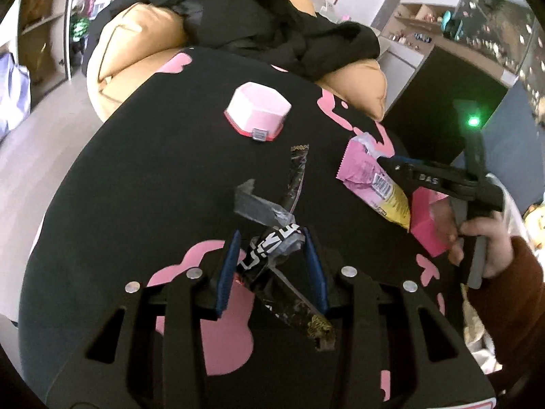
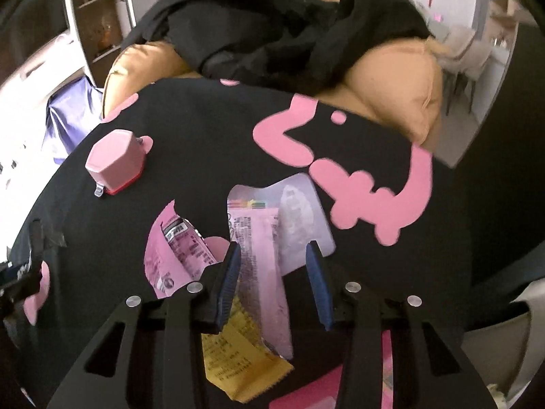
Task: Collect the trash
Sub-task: 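Grasp the black wrapper with the left tool while the right tool grasps the pink wrapper, then carry the black wrapper and pink wrapper over the yellow bag with both tools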
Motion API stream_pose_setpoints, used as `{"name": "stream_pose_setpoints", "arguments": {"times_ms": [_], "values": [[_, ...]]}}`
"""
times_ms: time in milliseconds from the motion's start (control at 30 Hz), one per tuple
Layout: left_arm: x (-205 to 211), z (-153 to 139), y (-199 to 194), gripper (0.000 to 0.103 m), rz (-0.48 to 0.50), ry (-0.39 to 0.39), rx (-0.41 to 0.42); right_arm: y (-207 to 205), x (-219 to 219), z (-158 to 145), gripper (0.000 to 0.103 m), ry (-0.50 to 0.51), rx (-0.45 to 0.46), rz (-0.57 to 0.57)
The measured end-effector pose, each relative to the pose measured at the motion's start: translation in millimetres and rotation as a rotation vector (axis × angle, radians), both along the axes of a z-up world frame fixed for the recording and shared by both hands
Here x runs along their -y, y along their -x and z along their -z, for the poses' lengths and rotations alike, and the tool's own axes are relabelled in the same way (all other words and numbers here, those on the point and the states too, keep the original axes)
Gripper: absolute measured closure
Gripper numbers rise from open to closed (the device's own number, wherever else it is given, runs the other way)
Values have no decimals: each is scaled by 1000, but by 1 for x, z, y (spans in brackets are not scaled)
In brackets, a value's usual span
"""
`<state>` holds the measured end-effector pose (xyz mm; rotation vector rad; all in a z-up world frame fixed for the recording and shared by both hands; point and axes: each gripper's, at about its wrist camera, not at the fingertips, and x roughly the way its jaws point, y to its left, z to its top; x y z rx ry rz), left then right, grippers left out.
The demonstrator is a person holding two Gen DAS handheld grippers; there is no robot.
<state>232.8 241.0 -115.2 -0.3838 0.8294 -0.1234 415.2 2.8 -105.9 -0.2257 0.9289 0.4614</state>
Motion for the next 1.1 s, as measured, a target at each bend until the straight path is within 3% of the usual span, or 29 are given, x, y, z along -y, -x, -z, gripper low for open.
{"name": "stream_pose_setpoints", "arguments": {"times_ms": [333, 400, 467, 567, 867, 1100], "values": [[-10, 3, 13, 68, -8, 49, 23, 10, -26, 14, 65, 104, -11, -51], [-10, 2, 15, 68, -10, 49, 26, 10, -23, 13, 66, 86, -11, -32], [-11, 2, 18, 68, -15, 52, 27, 11, -21, 12, 77, 70, -4, -21], [-12, 4, 20, 68, -23, 52, 23, 21, -17, 5, 81, -1, -7, -29], [-4, 5, 26, 68, -32, 40, 20, 82, -6, -43, 82, -125, 106, -63], [10, -18, 38, 68, -32, 8, 63, 113, 4, -66, 82, -140, 167, -93]]}}
